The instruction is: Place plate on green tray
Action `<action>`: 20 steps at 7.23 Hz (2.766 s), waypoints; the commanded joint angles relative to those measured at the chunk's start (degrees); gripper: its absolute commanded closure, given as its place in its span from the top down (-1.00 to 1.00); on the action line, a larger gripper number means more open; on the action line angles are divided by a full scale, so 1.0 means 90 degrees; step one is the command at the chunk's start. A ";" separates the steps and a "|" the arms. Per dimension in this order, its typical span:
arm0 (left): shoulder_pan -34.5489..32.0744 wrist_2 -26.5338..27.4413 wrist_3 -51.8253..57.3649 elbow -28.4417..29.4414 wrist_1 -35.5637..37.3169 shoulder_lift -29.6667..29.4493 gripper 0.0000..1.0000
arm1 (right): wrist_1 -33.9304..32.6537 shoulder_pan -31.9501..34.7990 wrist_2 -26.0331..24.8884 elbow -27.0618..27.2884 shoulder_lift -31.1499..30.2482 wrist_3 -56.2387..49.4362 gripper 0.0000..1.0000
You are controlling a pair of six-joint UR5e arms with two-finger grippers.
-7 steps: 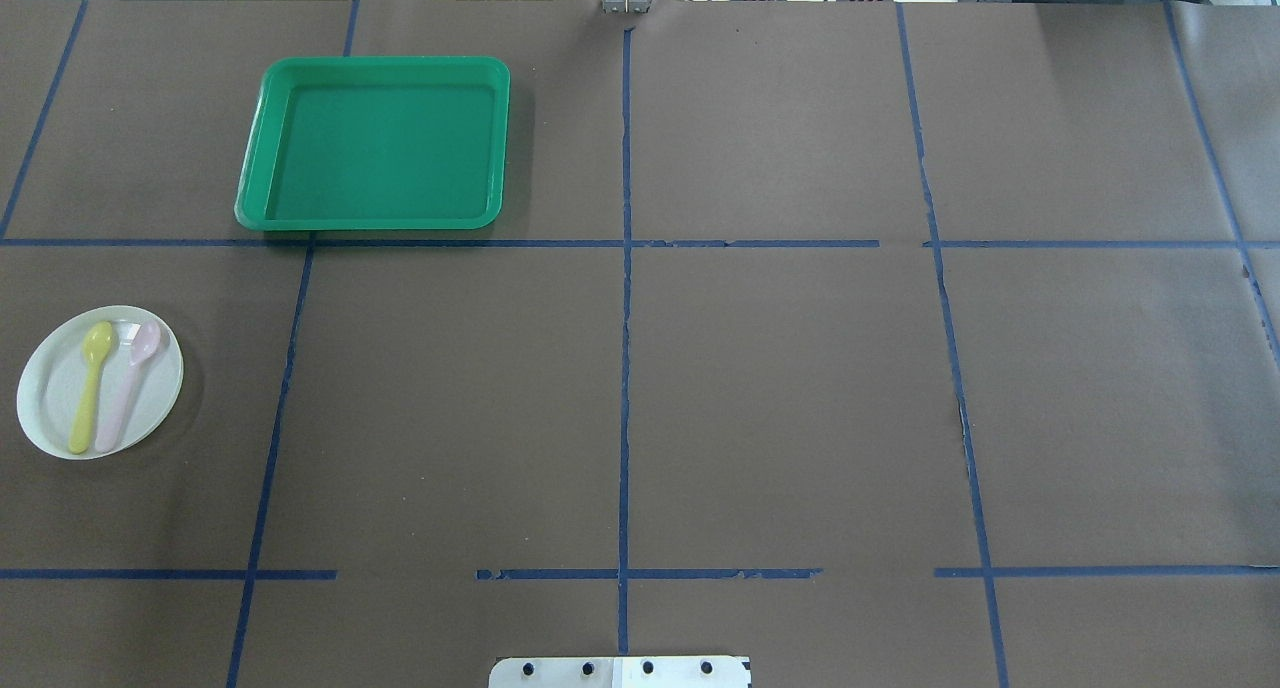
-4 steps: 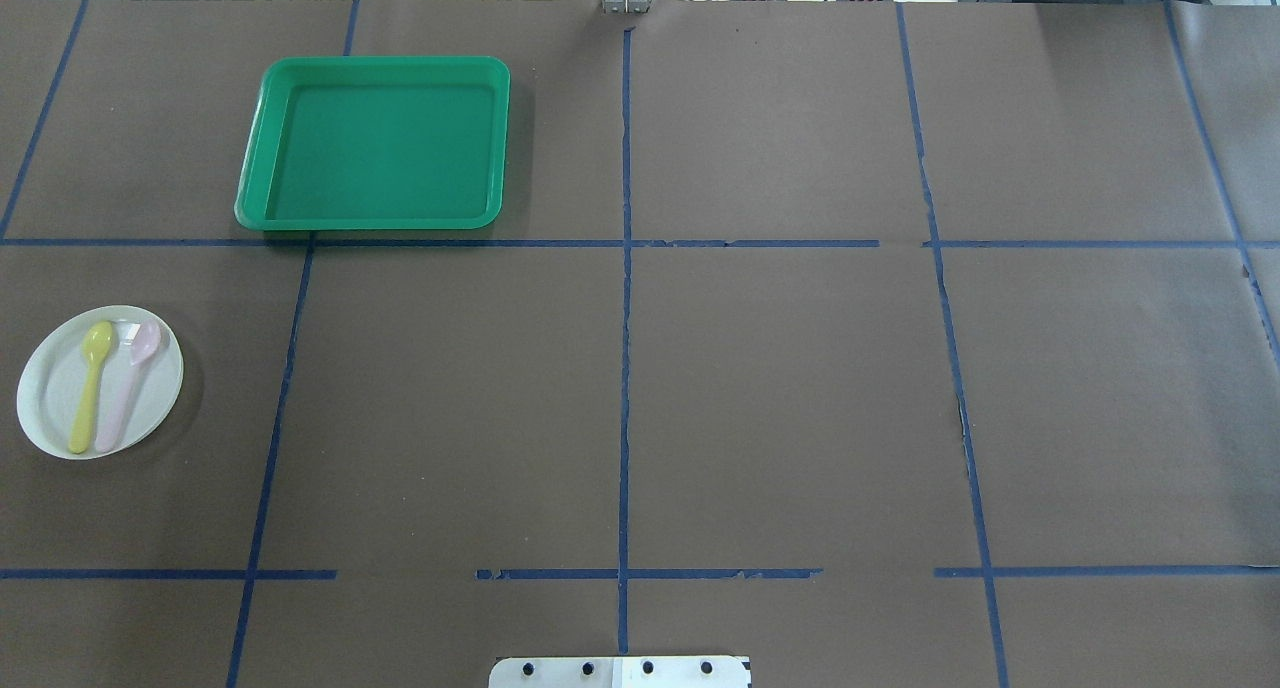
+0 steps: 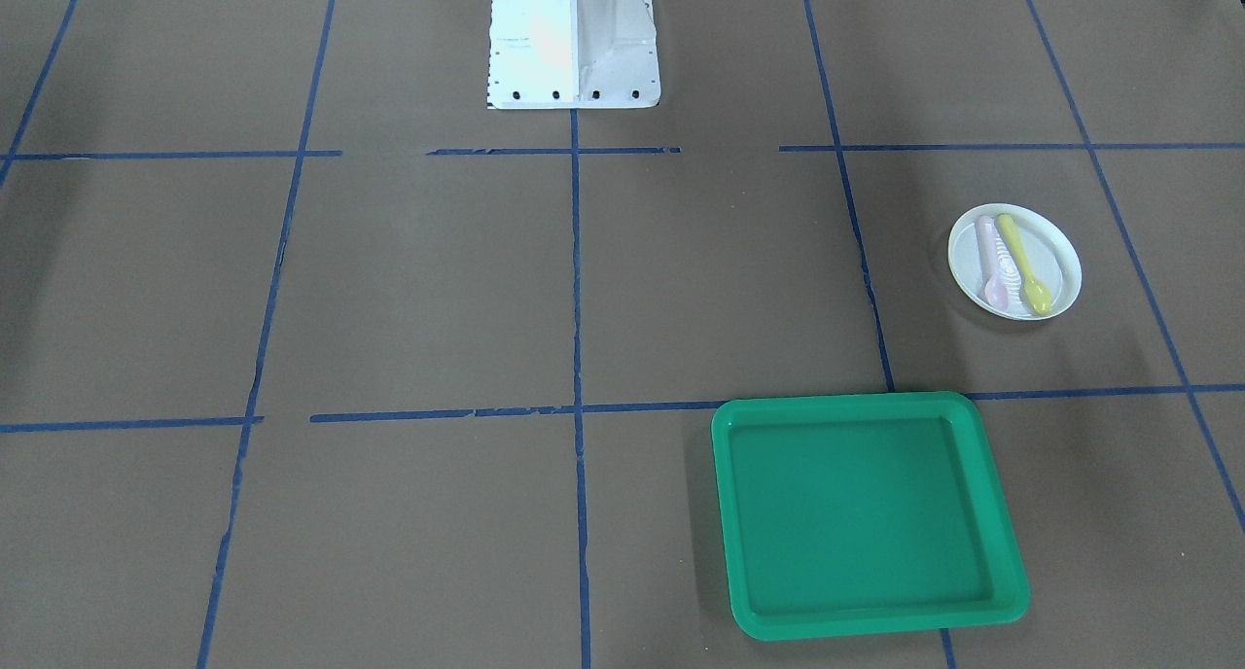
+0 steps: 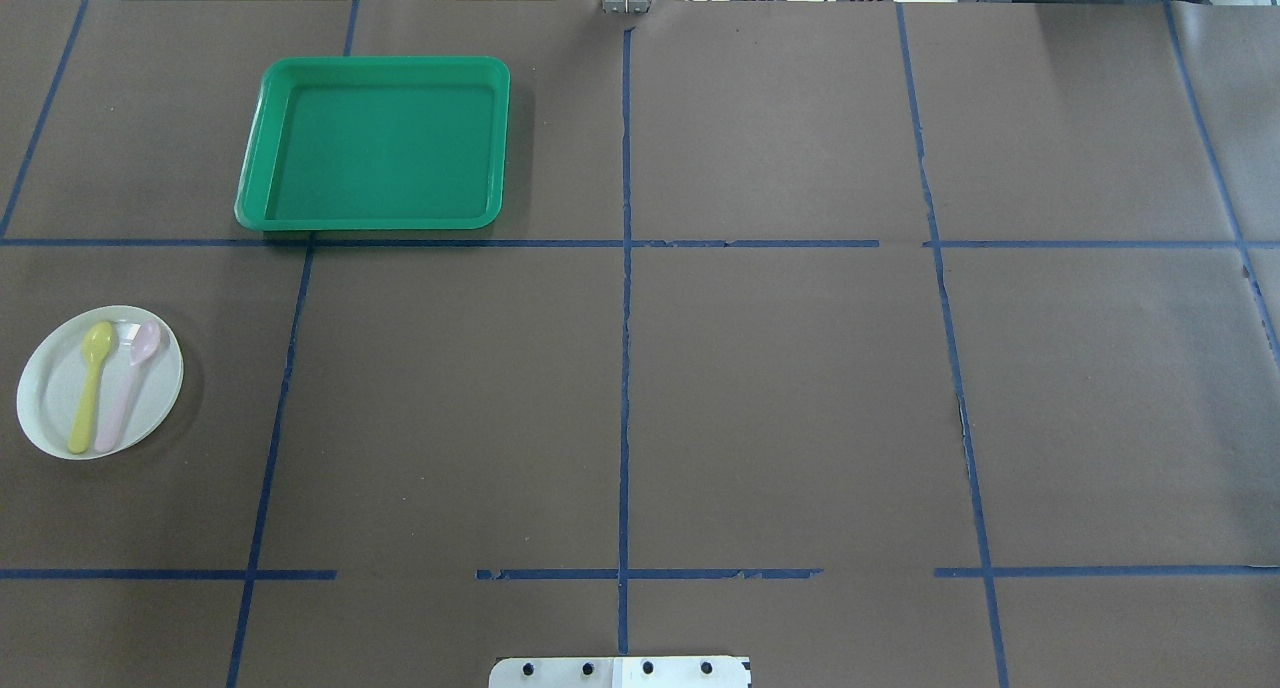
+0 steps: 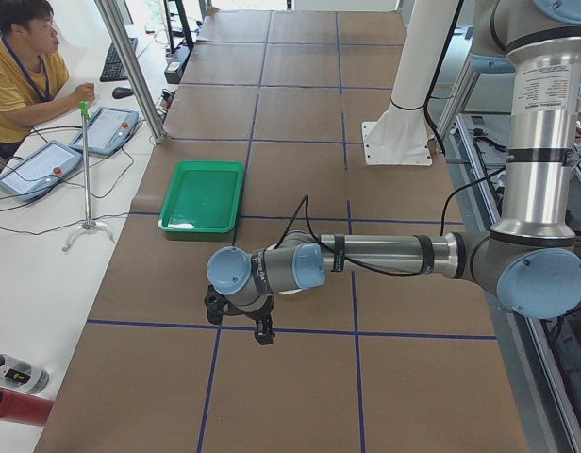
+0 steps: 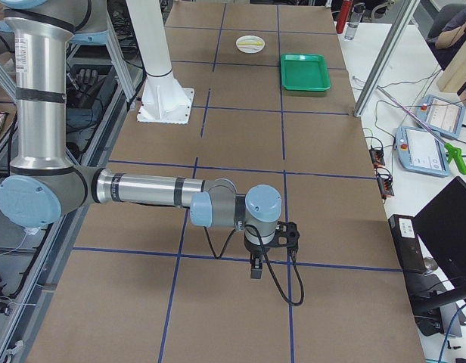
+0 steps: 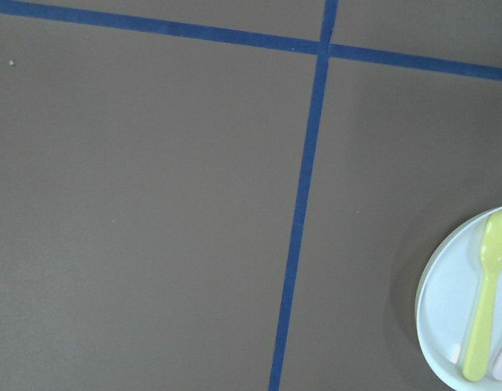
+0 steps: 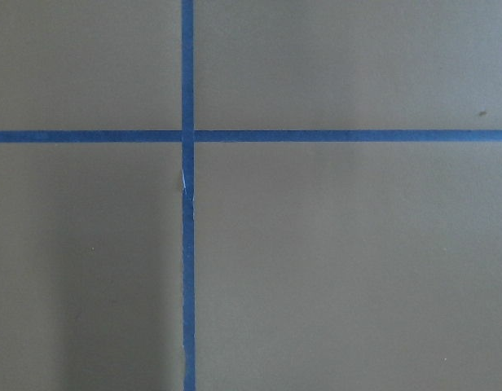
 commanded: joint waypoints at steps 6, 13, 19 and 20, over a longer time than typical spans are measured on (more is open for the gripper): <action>0.2589 0.0227 -0.2209 -0.0098 -0.1710 -0.0153 1.00 | 0.0000 0.0000 0.0000 0.0000 0.0000 0.0000 1.00; 0.2628 0.0511 -0.2277 0.0806 -0.3441 0.0300 0.93 | 0.0000 0.0000 0.0000 0.0000 0.0000 0.0000 1.00; 0.2618 0.0502 -0.2980 0.0819 -0.3735 0.0190 -0.34 | 0.0000 0.0000 0.0000 0.0000 0.0000 0.0000 1.00; 0.2618 0.0502 -0.2981 0.0819 -0.3735 0.0190 -0.41 | 0.0000 0.0000 0.0000 0.0000 0.0000 0.0000 1.00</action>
